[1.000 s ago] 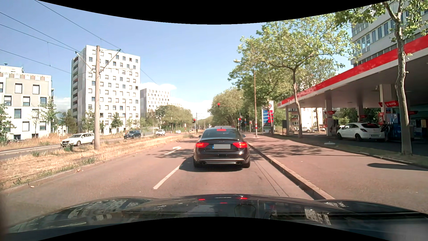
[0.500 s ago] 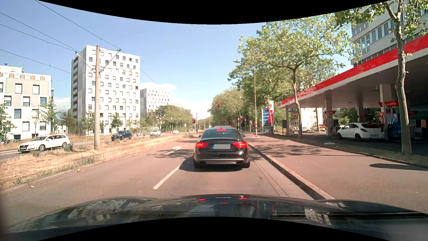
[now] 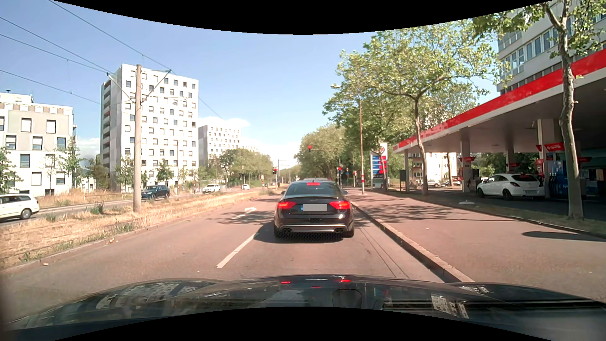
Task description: Follow the waypoints while adhering to traffic rules and regulations
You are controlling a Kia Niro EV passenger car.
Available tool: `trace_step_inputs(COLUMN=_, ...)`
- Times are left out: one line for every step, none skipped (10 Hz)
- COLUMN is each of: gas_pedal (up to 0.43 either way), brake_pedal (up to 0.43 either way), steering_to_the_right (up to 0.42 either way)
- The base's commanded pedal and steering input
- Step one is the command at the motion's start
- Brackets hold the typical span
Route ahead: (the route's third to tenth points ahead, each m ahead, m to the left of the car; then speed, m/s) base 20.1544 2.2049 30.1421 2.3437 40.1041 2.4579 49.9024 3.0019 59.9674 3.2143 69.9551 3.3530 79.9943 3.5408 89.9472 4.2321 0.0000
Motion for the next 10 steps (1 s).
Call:
trace_step_inputs(gas_pedal=0.0, brake_pedal=0.0, steering_to_the_right=-0.01)
trace_step_inputs(gas_pedal=0.0, brake_pedal=0.0, steering_to_the_right=-0.01)
trace_step_inputs(gas_pedal=0.0, brake_pedal=0.0, steering_to_the_right=-0.01)
trace_step_inputs(gas_pedal=0.0, brake_pedal=0.0, steering_to_the_right=-0.01)
trace_step_inputs(gas_pedal=0.0, brake_pedal=0.0, steering_to_the_right=-0.01)
trace_step_inputs(gas_pedal=0.0, brake_pedal=0.0, steering_to_the_right=-0.01)
trace_step_inputs(gas_pedal=0.0, brake_pedal=0.0, steering_to_the_right=-0.01)
trace_step_inputs(gas_pedal=0.0, brake_pedal=0.0, steering_to_the_right=-0.01)
trace_step_inputs(gas_pedal=0.0, brake_pedal=0.0, steering_to_the_right=-0.01)
trace_step_inputs(gas_pedal=0.0, brake_pedal=0.0, steering_to_the_right=-0.01)
